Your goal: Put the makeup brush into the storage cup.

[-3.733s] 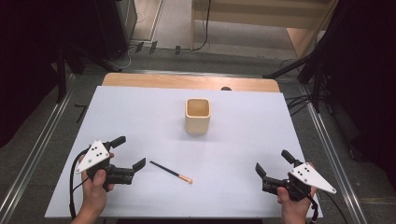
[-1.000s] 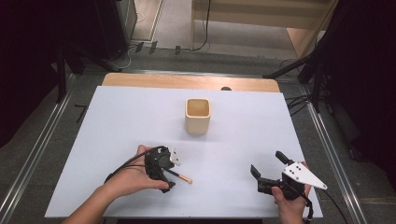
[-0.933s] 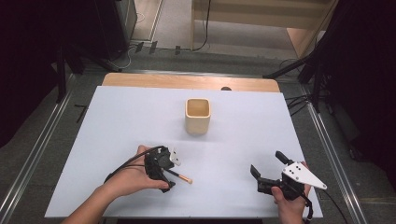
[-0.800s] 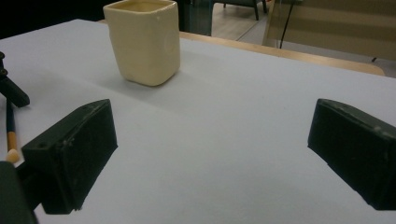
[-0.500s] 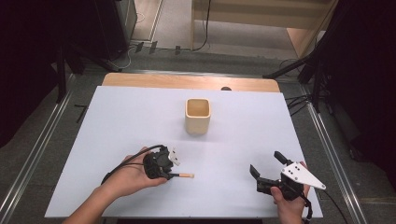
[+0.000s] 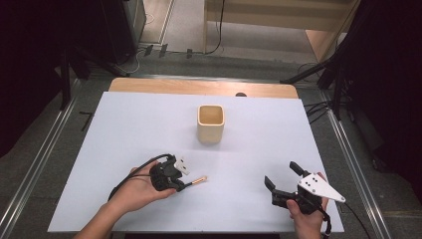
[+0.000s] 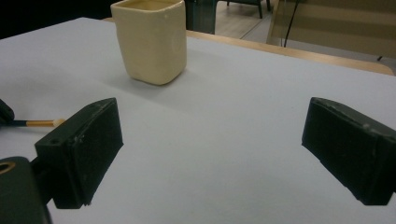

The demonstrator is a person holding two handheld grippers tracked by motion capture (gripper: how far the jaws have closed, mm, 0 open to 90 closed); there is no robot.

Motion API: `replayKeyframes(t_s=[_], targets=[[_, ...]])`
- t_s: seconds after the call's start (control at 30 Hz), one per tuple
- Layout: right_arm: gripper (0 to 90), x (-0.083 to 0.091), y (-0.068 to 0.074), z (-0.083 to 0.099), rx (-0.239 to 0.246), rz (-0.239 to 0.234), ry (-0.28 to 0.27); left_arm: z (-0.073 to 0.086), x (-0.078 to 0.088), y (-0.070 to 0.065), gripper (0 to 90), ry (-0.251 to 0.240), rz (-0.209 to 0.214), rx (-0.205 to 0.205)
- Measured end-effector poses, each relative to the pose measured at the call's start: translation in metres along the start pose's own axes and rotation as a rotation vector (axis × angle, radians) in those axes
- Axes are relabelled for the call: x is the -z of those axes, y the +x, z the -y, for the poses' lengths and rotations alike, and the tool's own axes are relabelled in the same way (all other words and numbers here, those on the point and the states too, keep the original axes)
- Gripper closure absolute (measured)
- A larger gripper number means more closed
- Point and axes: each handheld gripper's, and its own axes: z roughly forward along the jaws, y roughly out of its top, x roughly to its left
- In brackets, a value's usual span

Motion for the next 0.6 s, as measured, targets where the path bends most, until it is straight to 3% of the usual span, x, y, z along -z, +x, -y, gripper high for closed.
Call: replayKeyframes(t_s=[0.07,0.1,0.27,0.6], targets=[[5.6,-0.001,0.001,-0.001,-0.006,-0.004,0.002,0.001,0.001,0.001,84.9,-0.013,0.001,0.002],[5.6,-0.001,0.002,-0.001,-0.005,-0.006,0.000,0.002,0.004,0.002,84.9,-0.056,0.008,0.024],[5.6,-0.002,0.004,-0.009,0.026,-0.011,-0.011,0.005,0.014,0.005,84.9,-0.160,0.011,0.061],[5.5,-0.015,0.013,-0.029,0.037,-0.045,-0.026,0.008,0.030,0.007,84.9,-0.345,-0.036,0.093]])
